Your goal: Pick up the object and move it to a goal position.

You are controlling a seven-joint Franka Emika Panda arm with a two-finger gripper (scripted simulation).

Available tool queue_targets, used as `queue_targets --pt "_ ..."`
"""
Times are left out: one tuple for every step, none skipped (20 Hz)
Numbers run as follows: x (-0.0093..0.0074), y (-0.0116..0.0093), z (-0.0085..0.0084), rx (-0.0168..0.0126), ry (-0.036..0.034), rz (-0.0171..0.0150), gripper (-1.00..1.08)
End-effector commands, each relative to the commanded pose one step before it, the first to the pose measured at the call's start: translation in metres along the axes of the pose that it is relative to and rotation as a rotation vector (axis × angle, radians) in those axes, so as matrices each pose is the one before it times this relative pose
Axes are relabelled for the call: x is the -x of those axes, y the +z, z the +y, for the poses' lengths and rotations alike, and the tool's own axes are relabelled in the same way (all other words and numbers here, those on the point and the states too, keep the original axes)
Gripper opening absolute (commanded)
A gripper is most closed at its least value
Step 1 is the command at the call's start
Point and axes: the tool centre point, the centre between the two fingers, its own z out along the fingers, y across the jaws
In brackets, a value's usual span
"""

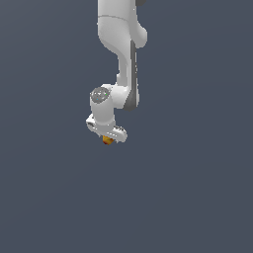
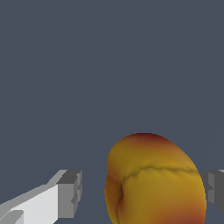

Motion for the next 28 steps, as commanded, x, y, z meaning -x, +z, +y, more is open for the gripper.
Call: queue_targets --pt "-0.00060 0.00244 -0.00025 -0.00039 0.00002 0.00131 1.00" --pt "0.00000 0.00000 0.00000 0.00000 0.00000 0.00000 -1.00" --pt "0.00000 0.00000 0.00000 0.00000 0.00000 0.00000 -1.00" --pt "0.00000 0.00000 0.00000 0.00000 0.00000 0.00000 -1.00" --pt "0.00000 0.00000 0.00000 0.00000 0.00000 0.00000 -1.00" --pt "0.00000 0.00000 0.00000 0.00000 0.00000 0.00000 -1.00" --pt "0.00000 0.00000 0.00000 0.00000 0.00000 0.00000 -1.00" --pt "0.00000 0.00000 0.00000 0.00000 0.00000 0.00000 -1.00" --pt "0.00000 0.00000 0.00000 0.00000 0.00000 0.00000 -1.00" --pt "0.00000 0.00000 0.00000 0.00000 0.00000 0.00000 -1.00" --pt "0.00000 0.00000 0.00000 0.00000 0.00000 0.00000 -1.00" --pt "-0.00005 -0.00091 -0.00020 -0.00073 -0.00007 0.00064 -1.00" --pt "-0.00005 -0.00030 -0.00008 0.00000 0.00000 0.00000 -1.00" --pt "-0.00014 -0.00089 -0.00025 0.00000 0.00000 0.00000 -1.00" --pt "-0.00023 -0.00149 -0.00042 0.00000 0.00000 0.00000 -1.00" --pt "-0.00033 -0.00208 -0.00058 0.00000 0.00000 0.00000 -1.00" --pt "-0.00042 -0.00267 -0.00075 0.00000 0.00000 0.00000 -1.00" --pt "-0.00051 -0.00325 -0.00091 0.00000 0.00000 0.00000 -1.00" --pt "-0.00061 -0.00382 -0.00107 0.00000 0.00000 0.00000 -1.00" --pt "-0.00070 -0.00439 -0.00122 0.00000 0.00000 0.00000 -1.00" --pt "-0.00079 -0.00494 -0.00137 0.00000 0.00000 0.00000 -1.00" --pt "-0.00088 -0.00549 -0.00152 0.00000 0.00000 0.00000 -1.00" --pt "-0.00105 -0.00597 -0.00136 0.00034 0.00060 -0.00004 -1.00" --pt "-0.00106 -0.00656 -0.00181 0.00000 0.00000 0.00000 -1.00" --pt "-0.00116 -0.00708 -0.00194 0.00000 0.00000 0.00000 -1.00" --pt "-0.00125 -0.00759 -0.00208 0.00000 0.00000 0.00000 -1.00" --pt "-0.00134 -0.00810 -0.00221 0.00000 0.00000 0.00000 -1.00" --pt "-0.00148 -0.00854 -0.00219 0.00058 0.00037 0.00004 -1.00"
